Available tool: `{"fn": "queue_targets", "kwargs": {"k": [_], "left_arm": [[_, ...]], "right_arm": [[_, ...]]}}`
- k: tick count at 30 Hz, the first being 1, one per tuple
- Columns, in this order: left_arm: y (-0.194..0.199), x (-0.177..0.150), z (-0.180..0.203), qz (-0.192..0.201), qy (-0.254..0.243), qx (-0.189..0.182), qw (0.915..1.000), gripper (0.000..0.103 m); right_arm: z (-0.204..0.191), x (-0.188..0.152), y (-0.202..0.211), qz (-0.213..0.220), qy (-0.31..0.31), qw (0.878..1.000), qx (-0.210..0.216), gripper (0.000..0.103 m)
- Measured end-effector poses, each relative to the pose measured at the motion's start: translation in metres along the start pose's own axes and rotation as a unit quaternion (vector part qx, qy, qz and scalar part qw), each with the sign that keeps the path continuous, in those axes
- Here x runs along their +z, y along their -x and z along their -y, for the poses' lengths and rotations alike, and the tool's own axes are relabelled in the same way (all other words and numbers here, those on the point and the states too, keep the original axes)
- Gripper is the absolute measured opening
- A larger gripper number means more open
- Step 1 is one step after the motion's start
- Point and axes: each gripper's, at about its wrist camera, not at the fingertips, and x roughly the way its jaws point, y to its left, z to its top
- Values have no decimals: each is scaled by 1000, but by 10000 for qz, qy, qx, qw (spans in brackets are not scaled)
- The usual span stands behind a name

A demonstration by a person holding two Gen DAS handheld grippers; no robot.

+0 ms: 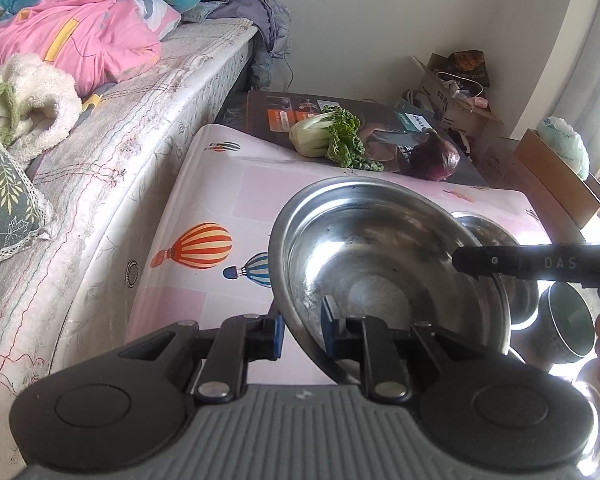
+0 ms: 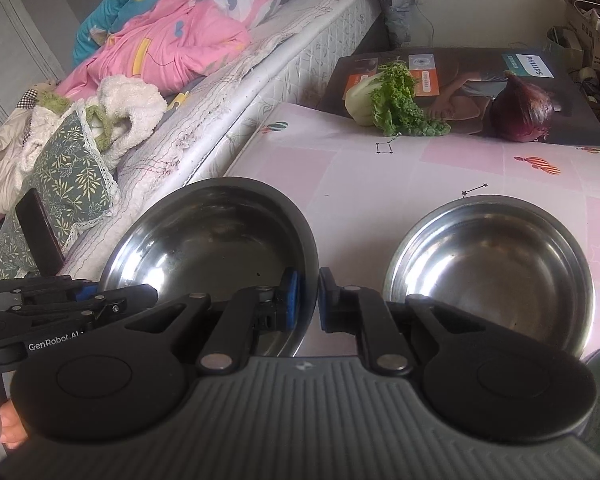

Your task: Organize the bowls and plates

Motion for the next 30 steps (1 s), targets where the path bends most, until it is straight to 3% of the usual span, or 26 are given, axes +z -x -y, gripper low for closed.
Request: {"fn": "queue_targets", "kwargs": {"k": [4, 14, 21, 30], "left_arm": [[-4, 11, 32, 15, -263, -187, 9995, 20], [-43, 22, 101, -402, -517, -777, 9948, 20], [-69, 23, 131, -623, -647, -764, 9930, 20], [-100, 27, 142, -824, -714, -630, 9920, 21]], "right_arm": [[31, -7, 24, 122, -274, 9994, -146, 11], [109, -28, 68, 319, -916, 9932, -646, 11], [148, -38, 62, 244, -1199, 9893, -792, 12], [172, -32, 37, 158, -1344, 9880, -739, 12]]}}
